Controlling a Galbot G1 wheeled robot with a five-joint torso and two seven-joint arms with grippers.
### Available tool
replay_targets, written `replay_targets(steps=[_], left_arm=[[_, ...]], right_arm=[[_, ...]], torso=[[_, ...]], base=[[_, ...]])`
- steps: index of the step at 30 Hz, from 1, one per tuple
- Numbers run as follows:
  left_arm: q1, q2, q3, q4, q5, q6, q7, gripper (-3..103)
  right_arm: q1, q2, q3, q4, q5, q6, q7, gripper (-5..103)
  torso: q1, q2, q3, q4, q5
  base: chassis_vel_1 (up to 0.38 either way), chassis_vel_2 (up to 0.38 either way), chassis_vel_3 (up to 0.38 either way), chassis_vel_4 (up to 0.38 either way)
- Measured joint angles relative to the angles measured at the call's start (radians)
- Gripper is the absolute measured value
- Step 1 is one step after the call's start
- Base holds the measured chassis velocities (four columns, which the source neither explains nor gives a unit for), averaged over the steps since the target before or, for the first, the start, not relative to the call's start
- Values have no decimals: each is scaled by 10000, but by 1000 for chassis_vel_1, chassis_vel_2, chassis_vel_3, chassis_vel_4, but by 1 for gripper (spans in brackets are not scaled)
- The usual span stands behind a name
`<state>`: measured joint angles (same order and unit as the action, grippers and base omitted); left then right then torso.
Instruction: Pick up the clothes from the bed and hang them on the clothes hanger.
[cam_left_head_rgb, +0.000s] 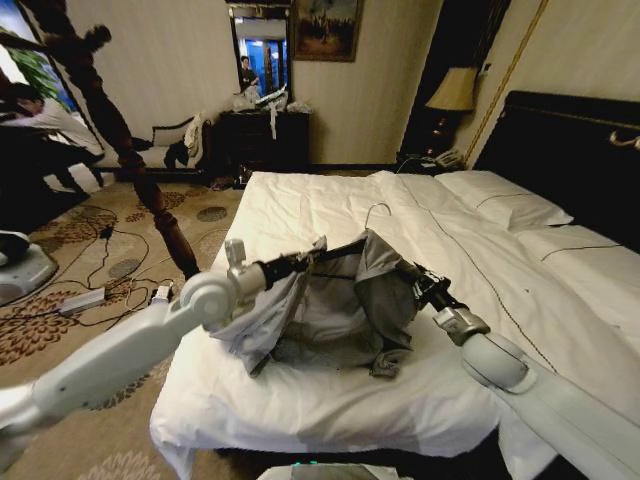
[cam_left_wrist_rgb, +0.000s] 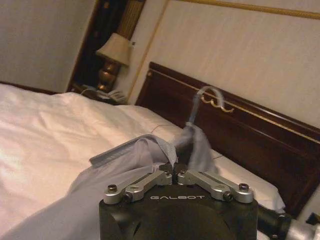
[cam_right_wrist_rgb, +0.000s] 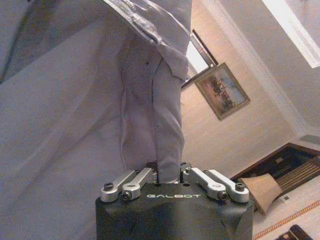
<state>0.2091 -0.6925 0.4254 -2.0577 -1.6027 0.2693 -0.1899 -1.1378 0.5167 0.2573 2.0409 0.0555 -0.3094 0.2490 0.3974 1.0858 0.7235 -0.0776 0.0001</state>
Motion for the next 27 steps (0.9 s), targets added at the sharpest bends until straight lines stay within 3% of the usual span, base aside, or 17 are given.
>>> replay_targets(steps=[6, 11, 16, 21, 27], left_arm=[[-612, -598, 573, 584, 197, -48, 151, 0], [-662, -1695, 854, 1519, 689, -118, 328, 0], [-1193, -2287, 1155, 2145, 789, -121, 739, 0], [-2068, -2620, 1514, 2769, 564, -120, 1088, 0], [-2483, -2739, 1880, 2699, 331, -107, 1330, 0]], right_arm=[[1098, 182, -842, -409, 243, -80, 62, 15], [1572, 407, -1341, -1078, 298, -6, 130, 15], [1974, 594, -1708, -1363, 278, 91, 131, 15], [2498, 841, -2142, -1491, 289, 97, 134, 15], [2777, 958, -2309, -1621, 308, 94, 147, 15]], torso=[[0, 1, 0, -2, -2], [1, -1, 1, -5, 0], [-2, 0, 0, -6, -1], [1, 0, 0, -1, 2], [0, 0, -1, -3, 1]], base=[[0, 0, 0, 0], [0, 0, 0, 0], [0, 0, 0, 0], [0, 0, 0, 0], [0, 0, 0, 0]])
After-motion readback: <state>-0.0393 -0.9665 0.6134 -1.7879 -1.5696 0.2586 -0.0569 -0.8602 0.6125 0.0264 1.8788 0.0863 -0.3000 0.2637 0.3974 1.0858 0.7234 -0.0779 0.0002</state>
